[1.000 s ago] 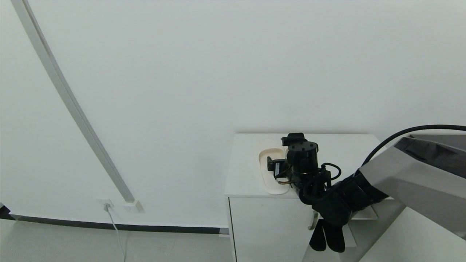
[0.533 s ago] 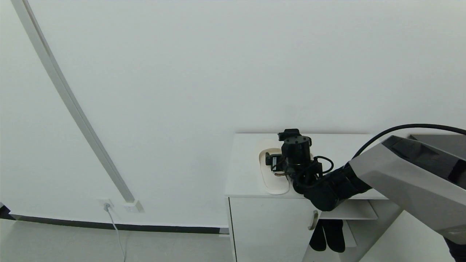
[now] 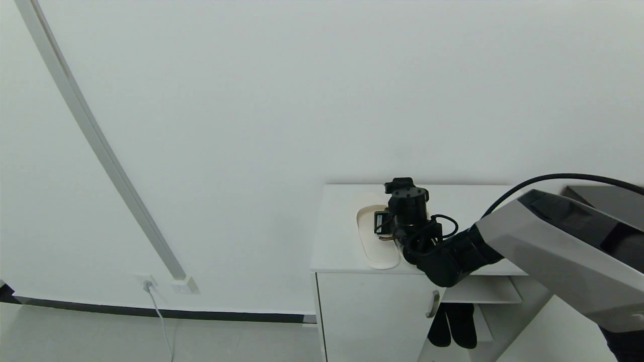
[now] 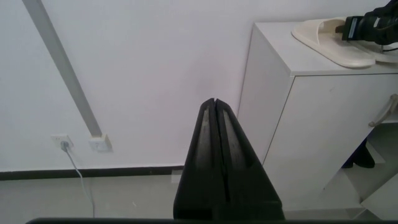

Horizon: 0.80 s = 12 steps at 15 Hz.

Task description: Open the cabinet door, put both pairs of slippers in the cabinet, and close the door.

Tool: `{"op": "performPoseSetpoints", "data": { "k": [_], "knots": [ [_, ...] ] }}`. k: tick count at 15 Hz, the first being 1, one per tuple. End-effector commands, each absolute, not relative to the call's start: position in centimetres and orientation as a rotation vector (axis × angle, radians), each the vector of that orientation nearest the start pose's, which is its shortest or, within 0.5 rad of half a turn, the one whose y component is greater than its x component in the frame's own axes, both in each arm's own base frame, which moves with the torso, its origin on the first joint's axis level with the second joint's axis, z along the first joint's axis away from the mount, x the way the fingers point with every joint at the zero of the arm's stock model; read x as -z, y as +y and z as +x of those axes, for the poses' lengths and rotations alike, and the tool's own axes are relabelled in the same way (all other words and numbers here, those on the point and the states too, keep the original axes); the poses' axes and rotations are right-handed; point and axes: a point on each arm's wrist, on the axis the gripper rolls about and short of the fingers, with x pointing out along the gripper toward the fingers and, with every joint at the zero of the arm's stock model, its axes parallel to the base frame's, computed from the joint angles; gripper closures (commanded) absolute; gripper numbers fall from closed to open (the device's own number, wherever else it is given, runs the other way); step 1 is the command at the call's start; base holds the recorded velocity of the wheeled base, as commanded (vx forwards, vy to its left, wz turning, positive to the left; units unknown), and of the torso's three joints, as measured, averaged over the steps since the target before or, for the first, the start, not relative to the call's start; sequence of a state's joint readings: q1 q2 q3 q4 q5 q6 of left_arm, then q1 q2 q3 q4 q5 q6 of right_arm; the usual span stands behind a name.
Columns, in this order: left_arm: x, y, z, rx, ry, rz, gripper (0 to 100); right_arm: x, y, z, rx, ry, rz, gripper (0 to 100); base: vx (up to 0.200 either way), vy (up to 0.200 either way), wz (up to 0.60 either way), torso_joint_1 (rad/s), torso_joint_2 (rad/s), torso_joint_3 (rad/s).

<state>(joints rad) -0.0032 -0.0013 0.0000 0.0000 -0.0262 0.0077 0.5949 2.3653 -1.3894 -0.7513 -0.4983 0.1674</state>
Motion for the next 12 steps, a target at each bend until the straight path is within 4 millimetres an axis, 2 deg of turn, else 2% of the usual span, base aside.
{"op": "performPoseSetpoints", "data": {
  "k": [1,4,6,10,12],
  "knots": [
    [-7.5,-0.1,-2.3,0.029,0.000,0.008,100,-8.5,25.4,39.8,-0.077,0.200,0.050,100,0.000,0.000,0.00,0.000,0.00,0.000],
    [-7.5,-0.1,-2.3,0.029,0.000,0.008,100,-8.7,25.4,39.7,-0.077,0.196,0.053,100,0.000,0.000,0.00,0.000,0.00,0.000],
    [-7.5,-0.1,-2.3,0.028,0.000,0.008,100,-9.6,25.2,39.2,-0.087,0.188,0.058,100,0.000,0.000,0.00,0.000,0.00,0.000],
    [-7.5,-0.1,-2.3,0.029,0.000,0.008,100,-13.6,23.4,34.6,-0.245,0.146,0.035,100,0.000,0.000,0.00,0.000,0.00,0.000],
    [-7.5,-0.1,-2.3,0.029,0.000,0.008,100,-15.6,21.9,31.0,-0.320,0.149,0.035,100,0.000,0.000,0.00,0.000,0.00,0.000]
  ]
}}
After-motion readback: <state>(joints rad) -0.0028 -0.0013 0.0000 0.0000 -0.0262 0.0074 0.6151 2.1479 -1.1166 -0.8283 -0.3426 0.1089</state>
